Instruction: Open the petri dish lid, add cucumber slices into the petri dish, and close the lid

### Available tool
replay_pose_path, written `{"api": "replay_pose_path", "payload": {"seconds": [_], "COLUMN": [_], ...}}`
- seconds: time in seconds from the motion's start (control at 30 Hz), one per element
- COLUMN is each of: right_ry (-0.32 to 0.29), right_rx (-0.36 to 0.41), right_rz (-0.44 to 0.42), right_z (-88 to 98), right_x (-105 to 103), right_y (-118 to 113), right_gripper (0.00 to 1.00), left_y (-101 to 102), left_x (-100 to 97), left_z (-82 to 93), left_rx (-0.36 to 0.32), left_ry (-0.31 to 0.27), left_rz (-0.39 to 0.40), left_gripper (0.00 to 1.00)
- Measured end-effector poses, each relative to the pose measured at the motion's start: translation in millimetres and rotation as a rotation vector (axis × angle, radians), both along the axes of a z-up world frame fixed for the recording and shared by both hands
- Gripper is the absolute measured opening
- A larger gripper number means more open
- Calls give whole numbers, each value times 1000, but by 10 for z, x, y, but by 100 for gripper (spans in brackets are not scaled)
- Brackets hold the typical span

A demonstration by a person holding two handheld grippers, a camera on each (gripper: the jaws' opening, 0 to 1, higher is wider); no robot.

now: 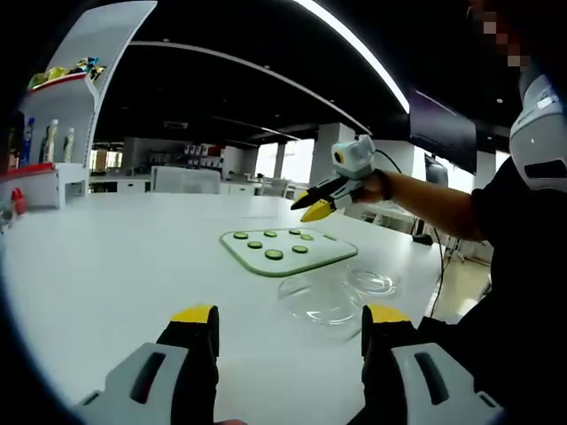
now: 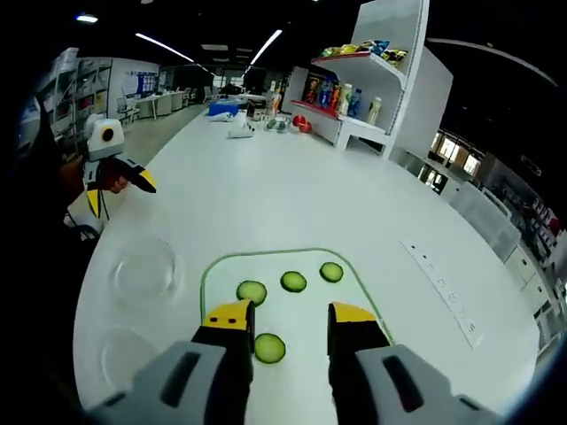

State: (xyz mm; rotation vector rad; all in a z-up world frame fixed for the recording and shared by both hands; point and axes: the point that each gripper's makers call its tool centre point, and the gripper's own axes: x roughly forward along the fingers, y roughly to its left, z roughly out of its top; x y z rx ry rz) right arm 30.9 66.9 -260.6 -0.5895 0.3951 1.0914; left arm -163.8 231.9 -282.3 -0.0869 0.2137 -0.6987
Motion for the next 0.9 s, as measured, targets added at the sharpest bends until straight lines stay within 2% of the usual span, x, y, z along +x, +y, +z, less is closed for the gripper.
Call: {"api": "replay_pose_path", "payload": {"seconds": [0.4, 0.9], "right_ry": [24, 102], "right_rx": [-127, -280], "right_rz": [48, 103], "right_z": [-120, -343], "right_x": [211, 525], "right_y": [156, 303], "right_gripper": [30, 29], "left_y": [8, 101], "left_x": [-54, -78], "left_z": [-107, -102], "left_rx": [2, -19], "left_ry": [36, 37], "left_rz": [-17, -10], "left_gripper": [65, 65]}}
